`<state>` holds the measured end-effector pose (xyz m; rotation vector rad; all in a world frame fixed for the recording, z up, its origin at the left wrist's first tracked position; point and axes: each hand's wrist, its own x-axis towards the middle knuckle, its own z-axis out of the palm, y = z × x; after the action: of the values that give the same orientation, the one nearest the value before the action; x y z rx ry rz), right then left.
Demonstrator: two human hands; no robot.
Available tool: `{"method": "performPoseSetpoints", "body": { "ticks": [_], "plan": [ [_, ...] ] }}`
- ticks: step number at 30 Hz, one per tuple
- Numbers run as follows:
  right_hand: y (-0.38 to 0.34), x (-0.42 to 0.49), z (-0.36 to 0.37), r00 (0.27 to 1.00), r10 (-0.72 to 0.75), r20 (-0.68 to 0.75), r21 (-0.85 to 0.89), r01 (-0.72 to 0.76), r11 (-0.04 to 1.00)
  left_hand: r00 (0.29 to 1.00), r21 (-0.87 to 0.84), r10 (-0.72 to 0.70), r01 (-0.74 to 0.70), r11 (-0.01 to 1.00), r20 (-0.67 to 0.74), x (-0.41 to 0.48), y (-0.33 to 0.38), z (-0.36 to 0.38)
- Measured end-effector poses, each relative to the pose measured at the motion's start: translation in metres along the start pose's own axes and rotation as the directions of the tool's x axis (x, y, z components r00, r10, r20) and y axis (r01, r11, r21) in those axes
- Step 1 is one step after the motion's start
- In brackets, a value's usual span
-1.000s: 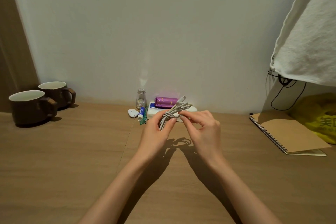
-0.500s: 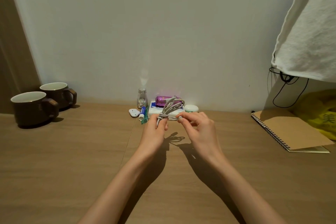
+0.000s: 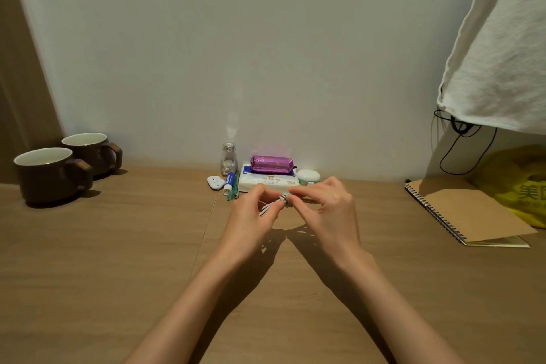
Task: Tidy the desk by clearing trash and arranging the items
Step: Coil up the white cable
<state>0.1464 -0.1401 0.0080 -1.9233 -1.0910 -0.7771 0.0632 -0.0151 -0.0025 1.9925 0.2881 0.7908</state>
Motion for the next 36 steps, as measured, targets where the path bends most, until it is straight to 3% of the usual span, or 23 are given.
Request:
{"method": "performPoseSetpoints", "body": {
  "ticks": [5, 8, 12, 15, 19, 24, 30, 36],
  "plan": [
    [0.005, 0.0, 0.004, 0.999, -0.042, -0.013, -0.177, 0.039, 0.983, 0.999, 0.036, 0.036, -0.037, 0.999, 0.019, 0.0, -0.001, 0.0],
    [0.008, -0.001, 0.006, 0.991, -0.108, 0.075, -0.257, 0.124, 0.958, 1.0, 0.047, 0.008, -0.009, 0.999, 0.027, 0.002, -0.006, -0.003],
    [0.014, -0.002, 0.005, 0.964, -0.113, 0.242, -0.197, 0.163, 0.967, 0.999, 0.074, 0.005, -0.009, 0.997, 0.053, 0.005, -0.012, -0.008],
    [0.015, -0.002, 0.003, 0.923, -0.033, 0.384, -0.109, 0.081, 0.991, 0.995, 0.08, -0.009, 0.001, 0.997, 0.098, 0.005, -0.014, -0.01],
    [0.022, -0.003, 0.008, 0.881, 0.024, 0.473, -0.013, -0.02, 1.0, 0.986, 0.076, -0.036, 0.024, 0.997, 0.162, 0.007, -0.021, -0.009],
    [0.032, -0.004, 0.028, 0.879, 0.06, 0.474, -0.029, -0.053, 0.998, 0.995, 0.257, -0.001, -0.024, 0.966, 0.098, 0.008, -0.034, -0.012],
    [0.035, 0.001, 0.046, 0.895, 0.11, 0.433, -0.014, -0.115, 0.993, 0.994, 0.482, 0.059, -0.006, 0.876, -0.096, 0.012, -0.045, -0.015],
    [0.044, 0.01, 0.066, 0.943, 0.084, 0.321, -0.016, -0.084, 0.996, 0.986, 0.589, 0.091, 0.007, 0.808, -0.137, 0.025, -0.056, -0.012]
  ]
}}
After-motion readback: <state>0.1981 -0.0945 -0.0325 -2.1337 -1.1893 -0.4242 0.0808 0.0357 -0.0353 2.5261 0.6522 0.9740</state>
